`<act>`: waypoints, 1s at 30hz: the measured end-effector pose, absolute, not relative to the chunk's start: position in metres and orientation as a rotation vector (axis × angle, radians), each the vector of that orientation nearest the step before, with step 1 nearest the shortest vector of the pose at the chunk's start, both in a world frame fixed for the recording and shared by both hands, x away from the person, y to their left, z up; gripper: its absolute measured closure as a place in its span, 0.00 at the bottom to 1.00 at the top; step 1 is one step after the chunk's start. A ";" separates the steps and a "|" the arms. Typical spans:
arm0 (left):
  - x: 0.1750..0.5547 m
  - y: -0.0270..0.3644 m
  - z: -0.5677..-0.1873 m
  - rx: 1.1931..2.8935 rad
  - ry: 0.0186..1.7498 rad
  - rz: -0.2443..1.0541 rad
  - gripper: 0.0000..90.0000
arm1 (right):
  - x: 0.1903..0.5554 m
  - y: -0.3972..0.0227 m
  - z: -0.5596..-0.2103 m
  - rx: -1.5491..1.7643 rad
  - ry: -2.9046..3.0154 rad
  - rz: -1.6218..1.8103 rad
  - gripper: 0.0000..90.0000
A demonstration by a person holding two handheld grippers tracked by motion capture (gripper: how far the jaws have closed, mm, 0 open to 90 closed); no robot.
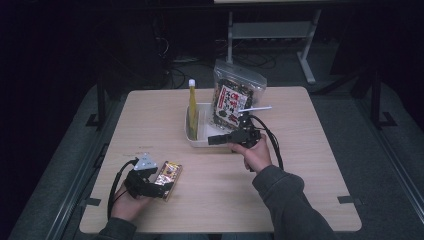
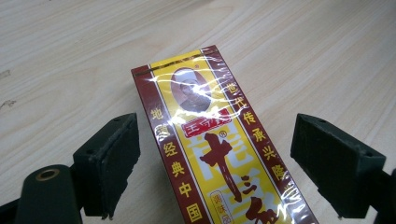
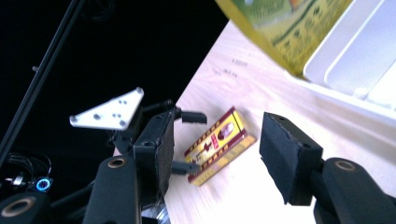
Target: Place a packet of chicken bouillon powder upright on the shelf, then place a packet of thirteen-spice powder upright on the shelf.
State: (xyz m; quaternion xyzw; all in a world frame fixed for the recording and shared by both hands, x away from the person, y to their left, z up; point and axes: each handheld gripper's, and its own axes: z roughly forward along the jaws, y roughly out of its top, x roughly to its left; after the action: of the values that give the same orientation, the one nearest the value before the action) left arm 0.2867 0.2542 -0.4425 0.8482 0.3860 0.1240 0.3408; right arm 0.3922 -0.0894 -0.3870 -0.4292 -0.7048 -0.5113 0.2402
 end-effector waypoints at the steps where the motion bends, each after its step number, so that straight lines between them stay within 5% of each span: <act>1: 0.287 0.254 -0.443 2.207 1.007 0.325 0.17 | 0.391 -0.090 -0.389 -1.170 -1.930 -1.394 0.49; 21: 0.289 0.249 -0.451 2.261 1.031 0.309 0.18 | 0.376 -0.087 -0.414 -1.139 -1.938 -1.334 0.47; 30: 0.289 0.244 -0.452 2.305 1.035 0.313 0.29 | 0.373 -0.081 -0.420 -1.130 -1.960 -1.307 0.46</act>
State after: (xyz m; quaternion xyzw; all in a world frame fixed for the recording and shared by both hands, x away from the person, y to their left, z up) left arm 0.2891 0.2443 -0.4519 0.8655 0.3888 0.1173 0.2931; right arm 0.3725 -0.0813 -0.4200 -0.4175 -0.7240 -0.4829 0.2612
